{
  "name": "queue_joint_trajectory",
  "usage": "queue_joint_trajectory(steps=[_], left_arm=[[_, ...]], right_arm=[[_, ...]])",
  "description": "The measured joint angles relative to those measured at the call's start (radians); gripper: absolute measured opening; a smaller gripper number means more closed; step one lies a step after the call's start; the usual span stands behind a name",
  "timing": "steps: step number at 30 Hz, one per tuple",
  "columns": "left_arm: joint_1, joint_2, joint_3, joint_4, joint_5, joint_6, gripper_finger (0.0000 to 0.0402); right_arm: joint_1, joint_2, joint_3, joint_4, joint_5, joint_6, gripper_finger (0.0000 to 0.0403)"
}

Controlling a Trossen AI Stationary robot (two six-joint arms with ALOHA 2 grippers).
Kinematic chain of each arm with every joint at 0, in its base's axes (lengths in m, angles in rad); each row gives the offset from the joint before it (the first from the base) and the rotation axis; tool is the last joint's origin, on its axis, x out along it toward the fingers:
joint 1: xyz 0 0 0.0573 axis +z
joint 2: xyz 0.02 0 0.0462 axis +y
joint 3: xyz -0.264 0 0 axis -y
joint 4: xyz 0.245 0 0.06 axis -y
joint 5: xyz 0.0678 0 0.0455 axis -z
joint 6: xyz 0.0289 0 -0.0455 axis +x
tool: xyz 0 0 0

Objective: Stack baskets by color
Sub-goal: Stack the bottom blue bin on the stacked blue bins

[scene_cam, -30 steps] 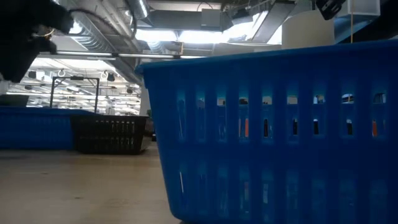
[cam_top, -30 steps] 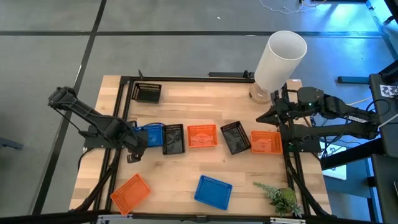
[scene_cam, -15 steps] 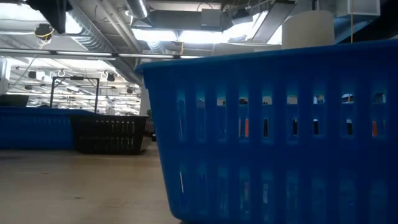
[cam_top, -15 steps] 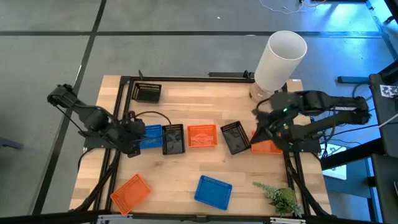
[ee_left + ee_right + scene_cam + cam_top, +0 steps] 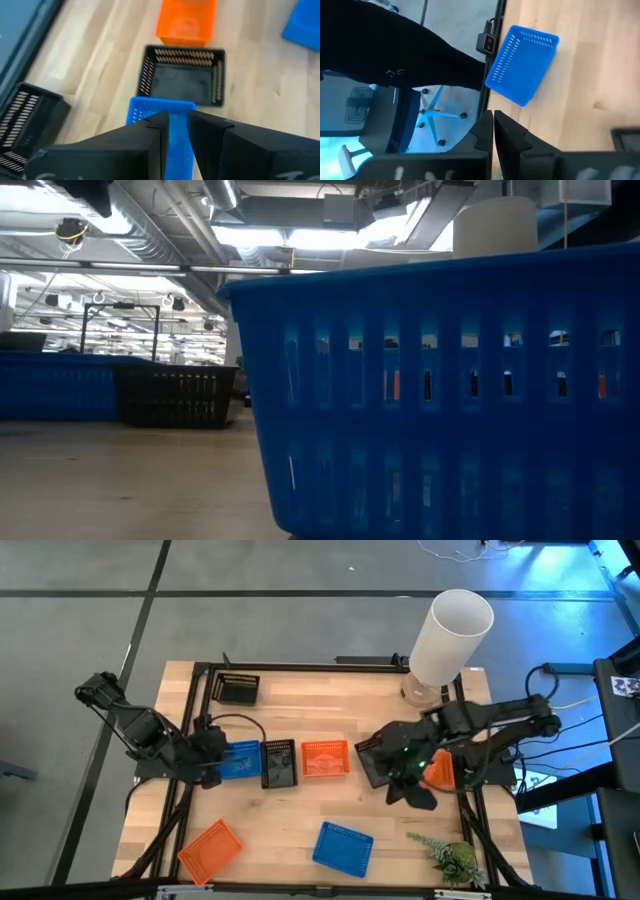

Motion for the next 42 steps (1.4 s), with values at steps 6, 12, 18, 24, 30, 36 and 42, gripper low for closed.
queue_joint_trajectory(steps=[6,12,18,24,30,36,42], left_arm=[[0.0,0.0,0.0,-0.001,-0.01,-0.023,0.0061],[0.0,0.0,0.0,-0.004,-0.024,-0.01,0.0061],[0.0,0.0,0.0,-0.004,-0.025,0.078,0.0061],[0.0,0.0,0.0,-0.004,-0.025,0.144,0.0061],[0.0,0.0,0.0,-0.003,-0.019,0.169,0.0061],[0.0,0.0,0.0,-0.003,-0.018,0.17,0.0061],[0.0,0.0,0.0,-0.003,-0.017,0.17,0.0061]], right_arm=[[0.019,0.078,0.0,0.109,-0.001,0.005,0.0016],[0.025,0.152,0.0,0.186,-0.033,0.113,0.0008],[0.043,0.198,0.0,0.201,0.013,0.258,0.0009],[0.036,0.288,-0.001,0.206,0.033,0.463,0.0029],[0.01,0.391,-0.001,0.255,-0.009,0.485,0.0079],[0.011,0.474,-0.001,0.298,-0.012,0.421,0.0106],[0.022,0.54,-0.001,0.294,0.058,0.393,0.0107]])
